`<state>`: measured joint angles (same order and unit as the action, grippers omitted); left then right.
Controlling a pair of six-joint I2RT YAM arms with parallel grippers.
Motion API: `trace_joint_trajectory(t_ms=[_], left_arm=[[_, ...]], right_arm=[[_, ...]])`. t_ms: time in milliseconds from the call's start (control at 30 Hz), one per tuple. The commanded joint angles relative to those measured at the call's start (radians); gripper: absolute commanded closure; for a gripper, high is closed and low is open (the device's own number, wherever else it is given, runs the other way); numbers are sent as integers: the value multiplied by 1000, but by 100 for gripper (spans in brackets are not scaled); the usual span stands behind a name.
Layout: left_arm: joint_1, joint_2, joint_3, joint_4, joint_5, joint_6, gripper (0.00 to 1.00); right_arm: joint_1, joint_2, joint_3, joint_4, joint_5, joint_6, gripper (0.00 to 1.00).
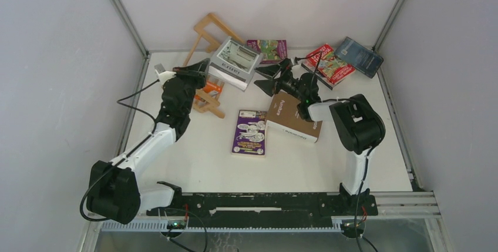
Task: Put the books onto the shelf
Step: Pick up the book at the corner of the board.
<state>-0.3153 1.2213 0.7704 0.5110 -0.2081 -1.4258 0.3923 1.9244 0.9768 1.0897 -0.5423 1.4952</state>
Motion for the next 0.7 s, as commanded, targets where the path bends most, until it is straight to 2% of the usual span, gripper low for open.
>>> trace_joint_trajectory(t_ms=[0,667], left_arm=[[5,7,73,101,49,-49,100],[2,3,-38,130,117,-81,100]], right_arm=[[-5,43,59,69,-9,18,1],[0,154,218,66,3,73,1]])
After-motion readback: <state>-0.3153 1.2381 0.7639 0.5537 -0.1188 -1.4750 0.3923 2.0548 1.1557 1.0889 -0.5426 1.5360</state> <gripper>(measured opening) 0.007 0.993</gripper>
